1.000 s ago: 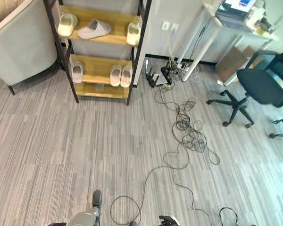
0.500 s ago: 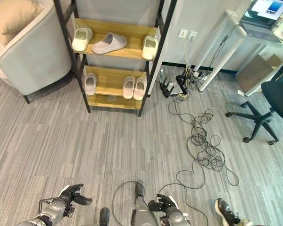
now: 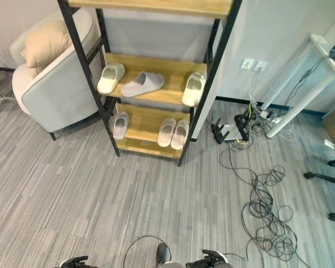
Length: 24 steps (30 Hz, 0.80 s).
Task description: Arrange the slippers neatly on the shoe rack.
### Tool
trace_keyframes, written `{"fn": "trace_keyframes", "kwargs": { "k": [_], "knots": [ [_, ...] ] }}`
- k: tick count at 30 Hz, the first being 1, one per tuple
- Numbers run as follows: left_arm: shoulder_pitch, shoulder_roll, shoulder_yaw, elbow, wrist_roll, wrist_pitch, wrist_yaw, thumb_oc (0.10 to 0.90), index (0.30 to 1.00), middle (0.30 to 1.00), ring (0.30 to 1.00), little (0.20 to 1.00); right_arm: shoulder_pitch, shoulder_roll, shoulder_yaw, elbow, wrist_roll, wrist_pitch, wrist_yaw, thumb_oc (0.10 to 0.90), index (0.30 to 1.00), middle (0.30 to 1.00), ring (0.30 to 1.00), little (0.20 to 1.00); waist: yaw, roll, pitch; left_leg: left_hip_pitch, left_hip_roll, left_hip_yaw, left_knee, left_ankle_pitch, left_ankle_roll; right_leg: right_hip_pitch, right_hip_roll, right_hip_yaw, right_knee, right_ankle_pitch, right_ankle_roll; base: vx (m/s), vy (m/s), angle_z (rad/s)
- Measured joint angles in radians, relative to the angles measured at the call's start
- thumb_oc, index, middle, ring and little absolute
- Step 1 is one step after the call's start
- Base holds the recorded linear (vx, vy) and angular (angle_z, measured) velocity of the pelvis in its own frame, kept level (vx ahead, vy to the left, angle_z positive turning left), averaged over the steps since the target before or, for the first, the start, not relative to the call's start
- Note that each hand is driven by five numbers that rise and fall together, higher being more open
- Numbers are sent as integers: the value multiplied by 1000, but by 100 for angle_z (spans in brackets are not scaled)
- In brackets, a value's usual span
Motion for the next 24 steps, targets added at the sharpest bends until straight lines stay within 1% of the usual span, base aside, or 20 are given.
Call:
{"fn": "trace_keyframes", "kwargs": {
  "k": [1, 2, 3, 4, 5, 6, 7, 9, 10, 11, 12, 13, 14, 15, 16, 17, 19, 21, 22, 24],
  "knots": [
    [-19, 0, -22, -42, -9, 1, 0, 800, 900, 900, 900, 900, -7, 2, 15, 5, 9, -1, -6, 800, 900, 900, 900, 900, 8, -20, 12, -69, 20, 52, 2, -33, 51, 25, -12, -4, 0, -35, -16, 173, -83, 24],
    [-28, -1, -42, -55, -11, -3, -1, 800, 900, 900, 900, 900, -10, 1, 15, 5, 12, -2, -11, 800, 900, 900, 900, 900, 6, -19, 19, -90, 37, 76, -32, -34, 54, 36, -14, -16, -1, -36, -13, 269, -44, 33],
    [-29, -2, -48, -94, -14, -7, -6, 800, 900, 900, 900, 900, -17, 2, 15, 2, 19, -3, -18, 800, 900, 900, 900, 900, 20, -24, 30, -114, 57, 97, -153, -33, 50, 55, -14, -16, -1, -53, -20, 271, -20, 18],
    [-29, 0, -51, -105, -14, -7, -6, 800, 900, 900, 900, 900, -18, 3, 15, 2, 21, -3, -20, 800, 900, 900, 900, 900, 18, -29, 35, -121, 58, 100, -192, -32, 49, 63, -16, -19, -1, -63, -19, 361, -6, 13],
    [-35, -1, -71, -114, -14, -8, -2, 800, 900, 900, 900, 900, -18, 3, 16, 2, 26, -5, -24, 800, 900, 900, 900, 900, 15, -27, 46, -115, 53, 108, -306, -31, 49, 81, -16, -26, -2, -69, -13, 293, 36, 24],
    [-41, -7, -88, -122, -16, -13, -1, 800, 900, 900, 900, 900, -17, 3, 18, 5, 28, -6, -30, 800, 900, 900, 900, 900, 17, -17, 57, -127, 50, 107, -522, 17, 38, 105, -10, -44, -7, -81, 8, 329, 32, 25],
    [-45, -15, -88, -119, -15, -14, -1, 800, 900, 900, 900, 900, -18, 0, 22, 5, 27, -7, -35, 800, 900, 900, 900, 900, 16, -8, 65, -138, 36, 80, -665, 59, 24, 116, 1, -45, -10, -107, 14, 332, 23, 18],
    [-48, -30, -80, -110, -25, -12, -2, 800, 900, 900, 900, 900, -11, -3, 19, 20, 27, -8, -38, 800, 900, 900, 900, 900, 25, 25, 77, -120, 13, 6, -862, 110, -5, 140, 15, -40, -9, -121, 33, 388, 64, -11],
    [-48, -31, -73, -83, -34, -14, 1, 800, 900, 900, 900, 900, 11, -2, 22, 44, 27, -9, -38, 800, 900, 900, 900, 900, 43, 38, 79, -110, 0, -1, -874, 115, -4, 166, 17, -34, -9, -132, 69, 461, 144, -33],
    [-42, -36, -58, -72, -36, -19, 1, 800, 900, 900, 900, 900, 27, -3, 19, 54, 27, -9, -39, 800, 900, 900, 900, 900, 52, 46, 73, -106, 0, 14, -860, 107, 14, 187, 19, -20, -9, -160, 86, 479, 185, -26],
    [-44, -33, -33, -62, -36, -22, 1, 800, 900, 900, 900, 900, 34, 3, 20, 55, 24, -6, -37, 800, 900, 900, 900, 900, 56, 37, 74, -82, -13, 40, -852, 160, 53, 208, 1, -7, -10, -176, 109, 349, 155, -20],
    [-43, -19, -15, -50, -33, -26, -1, 800, 900, 900, 900, 900, 38, 16, 19, 59, 18, -4, -36, 800, 900, 900, 900, 900, 67, 7, 69, -75, -30, 63, -850, 173, 66, 211, -22, 7, -10, -192, 121, 338, 169, -35],
    [-38, 1, 8, -40, -33, -25, 2, 800, 900, 900, 900, 900, 43, 36, 20, 77, 14, -3, -30, 800, 900, 900, 900, 900, 75, -32, 58, -65, -53, 70, -848, 194, 94, 212, -42, 30, -9, -188, 142, 314, 192, -42],
    [-35, 13, 16, -39, -33, -24, 2, 800, 900, 900, 900, 900, 41, 45, 20, 86, 14, -5, -25, 800, 900, 900, 900, 900, 75, -49, 51, -65, -63, 68, -845, 221, 127, 213, -52, 38, -9, -192, 148, 296, 214, -40],
    [-33, 32, 29, -30, -24, -23, 2, 800, 900, 900, 900, 900, 37, 64, 19, 92, 13, -5, -18, 800, 900, 900, 900, 900, 78, -85, 41, -63, -85, 71, -837, 229, 140, 216, -77, 44, -2, -196, 156, 291, 253, -24],
    [-33, 45, 33, -19, -13, -21, 3, 800, 900, 900, 900, 900, 35, 77, 18, 91, 10, -4, -16, 800, 900, 900, 900, 900, 77, -108, 30, -58, -97, 74, -833, 225, 157, 215, -90, 43, 4, -187, 163, 264, 253, -18],
    [-31, 53, 34, -3, -4, -21, 3, 800, 900, 900, 900, 900, 33, 82, 17, 89, 9, -10, -16, 800, 900, 900, 900, 900, 77, -114, 26, -42, -101, 85, -834, 207, 181, 217, -101, 46, 14, -154, 188, 253, 282, -13],
    [-31, 52, 32, -4, -2, -21, 2, 800, 900, 900, 900, 900, 28, 82, 8, 90, 9, -9, -15, 800, 900, 900, 900, 900, 77, -117, 23, -36, -109, 93, -832, 187, 195, 211, -112, 45, 32, -132, 207, 238, 305, -8],
    [-40, 49, 29, -5, -2, -19, 2, 800, 900, 900, 900, 900, 23, 81, 2, 89, 9, -8, -14, 800, 900, 900, 900, 900, 77, -113, 22, -36, -109, 95, -833, 183, 198, 206, -114, 45, 49, -130, 210, 209, 341, -6],
    [-35, 47, -10, -12, -1, -11, 1, 800, 900, 900, 900, 900, 23, 76, -1, 78, 9, -7, -16, 800, 900, 900, 900, 900, 73, -95, 13, -16, -107, 94, -841, 175, 209, 160, -121, 47, 157, -133, 220, 162, 358, -4]
  ]
}}
